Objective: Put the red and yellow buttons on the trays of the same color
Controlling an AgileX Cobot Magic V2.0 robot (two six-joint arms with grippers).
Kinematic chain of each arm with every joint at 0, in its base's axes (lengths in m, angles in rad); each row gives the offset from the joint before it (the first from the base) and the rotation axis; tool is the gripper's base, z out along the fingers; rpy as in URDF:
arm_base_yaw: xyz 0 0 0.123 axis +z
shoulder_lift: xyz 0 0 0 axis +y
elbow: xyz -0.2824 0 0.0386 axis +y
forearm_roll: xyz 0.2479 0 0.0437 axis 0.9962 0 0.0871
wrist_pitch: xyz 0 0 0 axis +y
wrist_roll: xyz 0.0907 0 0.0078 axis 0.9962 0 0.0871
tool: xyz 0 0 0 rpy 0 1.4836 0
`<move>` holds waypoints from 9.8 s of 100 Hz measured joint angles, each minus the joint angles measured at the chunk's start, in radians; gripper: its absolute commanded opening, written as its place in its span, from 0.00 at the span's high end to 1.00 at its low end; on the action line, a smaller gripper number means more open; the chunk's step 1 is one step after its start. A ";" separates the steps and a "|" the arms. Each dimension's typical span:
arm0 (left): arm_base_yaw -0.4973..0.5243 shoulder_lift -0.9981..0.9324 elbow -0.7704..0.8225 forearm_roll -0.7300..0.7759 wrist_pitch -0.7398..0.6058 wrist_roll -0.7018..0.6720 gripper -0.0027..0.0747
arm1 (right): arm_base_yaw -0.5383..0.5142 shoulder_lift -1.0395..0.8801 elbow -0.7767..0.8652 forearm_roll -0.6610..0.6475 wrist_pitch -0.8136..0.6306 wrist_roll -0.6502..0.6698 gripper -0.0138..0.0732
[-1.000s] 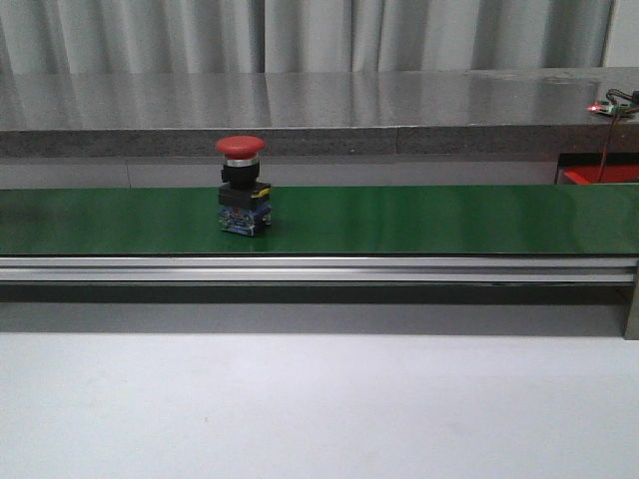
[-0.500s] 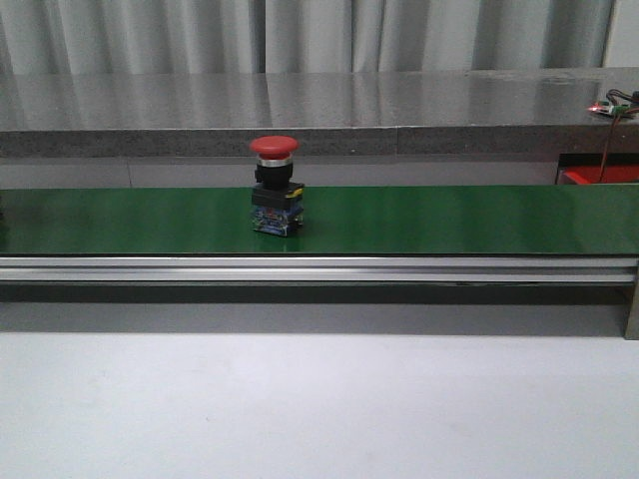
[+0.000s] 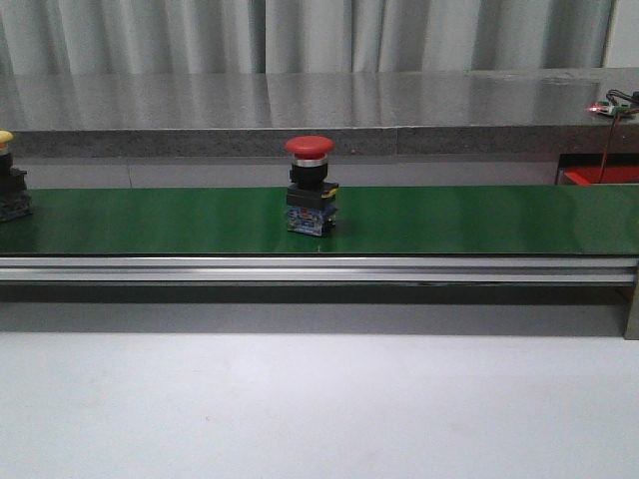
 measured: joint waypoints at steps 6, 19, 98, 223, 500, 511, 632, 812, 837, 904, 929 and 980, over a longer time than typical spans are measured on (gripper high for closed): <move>-0.002 -0.036 0.029 -0.002 -0.006 0.003 0.99 | 0.000 0.000 0.000 0.000 0.000 0.000 0.92; -0.002 -0.113 0.120 -0.013 -0.028 0.003 0.99 | 0.000 0.000 0.000 0.000 0.000 0.000 0.92; -0.080 -0.719 0.819 -0.084 -0.405 0.074 0.99 | 0.000 0.100 -0.199 0.008 0.184 0.001 0.92; -0.086 -0.996 1.018 -0.096 -0.436 0.080 0.99 | 0.228 1.143 -1.165 0.017 0.824 -0.042 0.11; -0.086 -0.996 1.018 -0.096 -0.449 0.080 0.99 | -0.407 2.119 -1.873 0.093 1.003 -0.146 0.57; -0.086 -0.996 1.018 -0.096 -0.449 0.080 0.99 | -0.407 2.183 -1.964 0.093 1.036 -0.152 0.57; -0.086 -0.996 1.018 -0.096 -0.451 0.080 0.99 | -0.407 2.126 -2.163 0.126 1.217 -0.186 0.10; -0.086 -0.996 1.018 -0.096 -0.451 0.080 0.99 | 0.190 1.853 -1.771 0.230 1.226 -0.256 0.11; -0.086 -0.996 1.018 -0.096 -0.451 0.080 0.99 | 0.190 1.914 -1.769 0.178 1.213 -0.256 0.11; -0.086 -0.996 1.018 -0.096 -0.451 0.080 0.99 | 0.147 1.951 -1.766 0.093 1.199 -0.173 0.73; -0.086 -0.996 1.018 -0.096 -0.451 0.080 0.99 | 0.112 1.770 -1.637 0.085 1.174 -0.150 0.73; -0.086 -0.996 1.018 -0.096 -0.451 0.080 0.99 | -0.132 1.345 -1.090 0.011 0.913 -0.114 0.73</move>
